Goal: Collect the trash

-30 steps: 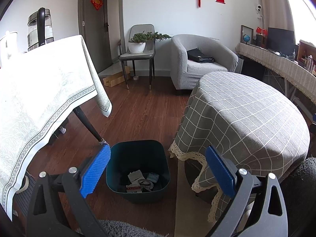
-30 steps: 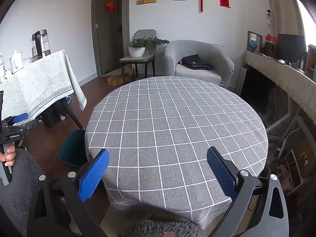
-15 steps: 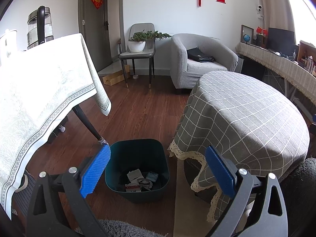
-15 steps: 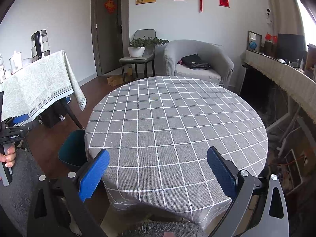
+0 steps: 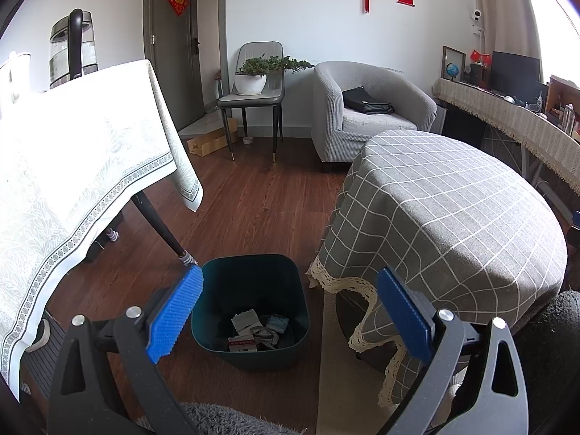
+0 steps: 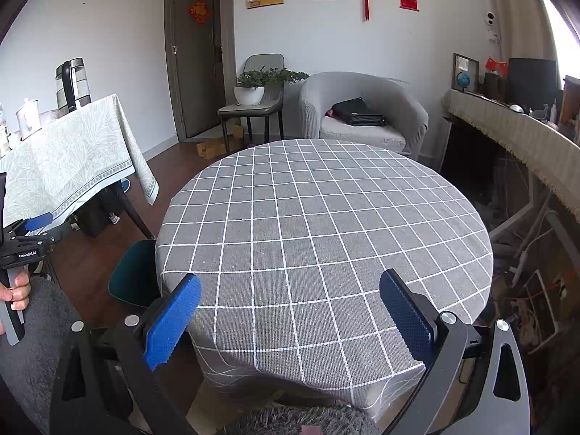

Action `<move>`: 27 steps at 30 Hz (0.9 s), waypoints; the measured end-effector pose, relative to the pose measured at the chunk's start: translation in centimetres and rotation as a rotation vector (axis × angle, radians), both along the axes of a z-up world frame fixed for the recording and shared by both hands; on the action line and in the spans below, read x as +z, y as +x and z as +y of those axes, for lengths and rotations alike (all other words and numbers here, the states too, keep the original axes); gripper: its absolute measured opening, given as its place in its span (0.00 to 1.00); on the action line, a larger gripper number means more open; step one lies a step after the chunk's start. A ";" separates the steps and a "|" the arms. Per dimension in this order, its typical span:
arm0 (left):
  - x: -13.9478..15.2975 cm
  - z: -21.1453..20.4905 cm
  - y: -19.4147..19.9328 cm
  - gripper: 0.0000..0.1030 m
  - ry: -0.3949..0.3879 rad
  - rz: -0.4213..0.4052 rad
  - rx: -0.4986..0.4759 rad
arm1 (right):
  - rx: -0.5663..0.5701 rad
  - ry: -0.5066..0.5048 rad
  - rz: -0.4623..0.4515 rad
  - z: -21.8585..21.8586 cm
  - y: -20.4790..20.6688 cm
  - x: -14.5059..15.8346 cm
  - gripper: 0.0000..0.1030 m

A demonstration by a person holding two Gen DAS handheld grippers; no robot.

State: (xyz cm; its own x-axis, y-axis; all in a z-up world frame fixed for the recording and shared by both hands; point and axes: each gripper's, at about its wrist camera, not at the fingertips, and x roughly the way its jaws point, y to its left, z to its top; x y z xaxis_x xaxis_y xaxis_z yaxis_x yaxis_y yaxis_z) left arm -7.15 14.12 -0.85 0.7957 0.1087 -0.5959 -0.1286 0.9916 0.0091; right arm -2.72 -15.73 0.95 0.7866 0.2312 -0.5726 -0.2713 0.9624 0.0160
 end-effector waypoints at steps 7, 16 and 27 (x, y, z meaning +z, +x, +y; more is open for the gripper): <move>0.1 -0.1 0.1 0.96 -0.004 0.008 -0.006 | 0.000 0.001 0.000 0.0 0.0 0.0 0.97; 0.1 -0.1 0.1 0.96 -0.003 0.008 -0.004 | 0.000 0.000 0.000 0.0 0.0 0.0 0.97; 0.0 0.0 0.2 0.96 -0.003 0.010 -0.005 | 0.000 0.001 0.001 -0.1 0.1 0.0 0.97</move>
